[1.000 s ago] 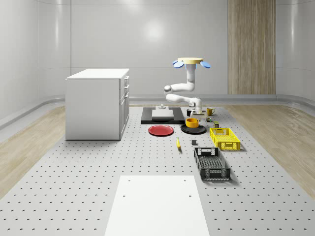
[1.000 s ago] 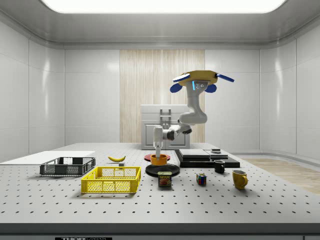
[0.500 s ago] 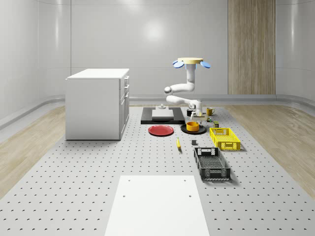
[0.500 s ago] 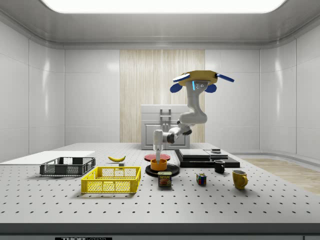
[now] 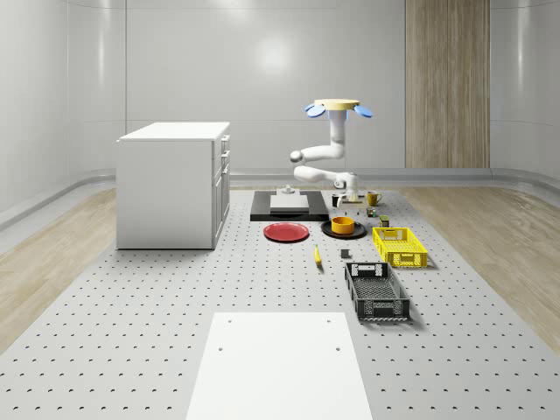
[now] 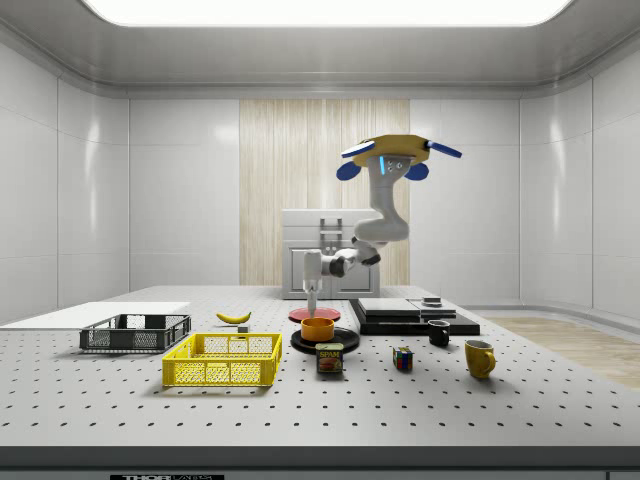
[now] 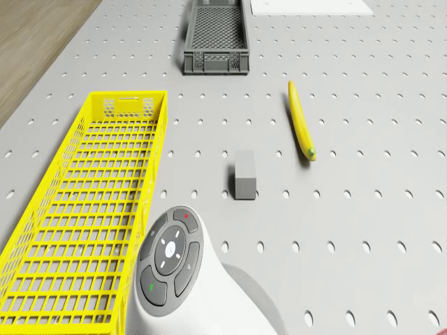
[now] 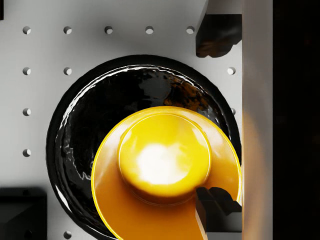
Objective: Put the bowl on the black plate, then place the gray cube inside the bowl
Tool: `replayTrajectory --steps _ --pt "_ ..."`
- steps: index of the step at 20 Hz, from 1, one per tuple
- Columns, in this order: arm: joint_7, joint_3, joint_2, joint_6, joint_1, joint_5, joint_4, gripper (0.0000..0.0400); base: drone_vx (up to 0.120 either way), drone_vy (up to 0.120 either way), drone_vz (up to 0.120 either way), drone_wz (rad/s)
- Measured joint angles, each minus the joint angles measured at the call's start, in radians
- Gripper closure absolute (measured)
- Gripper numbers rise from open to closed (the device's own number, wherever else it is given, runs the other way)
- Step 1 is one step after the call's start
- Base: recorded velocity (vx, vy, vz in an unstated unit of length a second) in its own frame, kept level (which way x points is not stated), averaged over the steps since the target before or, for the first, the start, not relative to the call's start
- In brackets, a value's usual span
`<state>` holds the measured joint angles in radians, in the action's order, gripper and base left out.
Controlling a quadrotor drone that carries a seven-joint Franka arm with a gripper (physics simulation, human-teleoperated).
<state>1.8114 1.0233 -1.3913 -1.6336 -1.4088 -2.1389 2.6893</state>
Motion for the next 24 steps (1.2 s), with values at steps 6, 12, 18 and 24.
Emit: replayTrajectory --steps 6,12,18,24 --pt "-0.004 0.004 0.007 0.010 0.006 0.000 0.004 0.0003 0.120 -0.120 0.000 0.000" --pt "-0.007 0.004 0.014 0.017 0.011 -0.002 0.005 0.0001 0.120 -0.120 0.000 0.000" --pt "-0.011 0.003 0.021 0.024 0.015 -0.006 0.006 0.0000 0.120 -0.027 0.000 0.000" --pt "-0.014 0.002 0.027 0.029 0.019 -0.009 0.007 0.0000 0.120 0.000 0.000 0.000"
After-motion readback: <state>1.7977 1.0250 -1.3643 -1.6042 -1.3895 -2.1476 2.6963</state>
